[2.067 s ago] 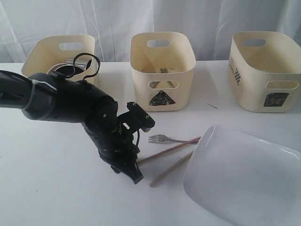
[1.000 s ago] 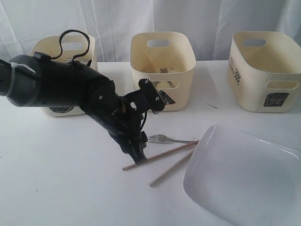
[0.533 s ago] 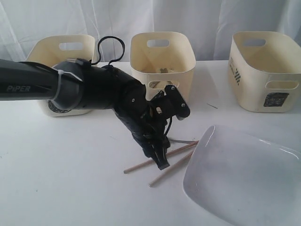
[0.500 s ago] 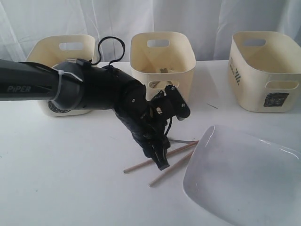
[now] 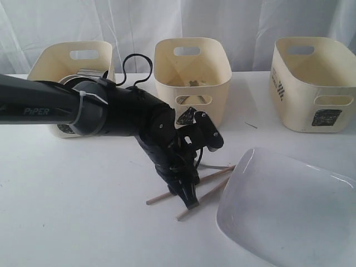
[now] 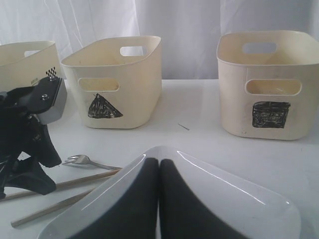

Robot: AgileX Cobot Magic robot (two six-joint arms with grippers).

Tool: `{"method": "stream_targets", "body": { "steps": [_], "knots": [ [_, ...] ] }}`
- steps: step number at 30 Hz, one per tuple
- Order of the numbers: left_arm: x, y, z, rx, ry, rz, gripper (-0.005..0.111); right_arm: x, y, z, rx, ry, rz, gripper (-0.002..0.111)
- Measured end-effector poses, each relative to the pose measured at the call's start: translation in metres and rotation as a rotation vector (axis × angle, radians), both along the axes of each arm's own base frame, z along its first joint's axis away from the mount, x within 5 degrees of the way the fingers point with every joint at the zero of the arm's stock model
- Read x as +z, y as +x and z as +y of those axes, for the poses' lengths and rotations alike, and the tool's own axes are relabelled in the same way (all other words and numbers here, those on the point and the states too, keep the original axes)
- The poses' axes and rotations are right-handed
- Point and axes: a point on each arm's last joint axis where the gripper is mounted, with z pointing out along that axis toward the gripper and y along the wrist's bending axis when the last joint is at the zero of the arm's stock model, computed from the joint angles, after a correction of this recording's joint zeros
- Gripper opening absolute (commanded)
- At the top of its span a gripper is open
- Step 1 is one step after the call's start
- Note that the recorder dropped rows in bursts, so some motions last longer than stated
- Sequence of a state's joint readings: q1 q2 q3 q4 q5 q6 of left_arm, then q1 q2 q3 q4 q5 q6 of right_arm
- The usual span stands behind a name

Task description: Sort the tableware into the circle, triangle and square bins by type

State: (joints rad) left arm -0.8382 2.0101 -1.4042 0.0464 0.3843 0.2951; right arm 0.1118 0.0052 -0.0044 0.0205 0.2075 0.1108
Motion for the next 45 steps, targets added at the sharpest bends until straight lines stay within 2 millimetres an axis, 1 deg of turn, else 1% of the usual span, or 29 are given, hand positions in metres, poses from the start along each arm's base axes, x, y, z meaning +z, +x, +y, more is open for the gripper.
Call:
{"method": "stream_targets", "body": {
  "steps": [8,12,20,23,24,28,32,37,41,45],
  "knots": [
    [-0.003,-0.001,-0.001,0.011,-0.002,0.022,0.057,0.0,0.0,0.0,0.0,0.0,0.0,0.0],
    [-0.012,-0.002,0.0,0.017,0.021,0.057,0.057,0.0,0.0,0.0,0.0,0.0,0.0,0.0],
    [-0.012,-0.002,-0.001,0.023,0.016,0.069,0.056,0.0,0.0,0.0,0.0,0.0,0.0,0.0],
    [-0.012,-0.002,-0.001,0.023,0.016,0.069,0.048,0.0,0.0,0.0,0.0,0.0,0.0,0.0],
    [-0.012,-0.002,-0.001,0.023,0.016,0.069,0.042,0.0,0.0,0.0,0.0,0.0,0.0,0.0],
    [-0.013,-0.003,-0.001,0.029,0.013,0.079,0.023,0.0,0.0,0.0,0.0,0.0,0.0,0.0],
    [-0.013,-0.003,-0.002,0.029,0.012,0.077,0.0,0.0,0.0,0.0,0.0,0.0,0.0,0.0],
    [-0.013,-0.002,-0.001,0.017,0.026,0.063,0.0,0.0,0.0,0.0,0.0,0.0,0.0,0.0],
    [-0.013,0.001,0.004,0.006,0.084,0.032,0.0,0.0,0.0,0.0,0.0,0.0,0.0,0.0],
    [-0.008,0.009,0.014,0.077,0.133,-0.022,0.0,0.0,0.0,0.0,0.0,0.0,0.0,0.0]
  ]
}}
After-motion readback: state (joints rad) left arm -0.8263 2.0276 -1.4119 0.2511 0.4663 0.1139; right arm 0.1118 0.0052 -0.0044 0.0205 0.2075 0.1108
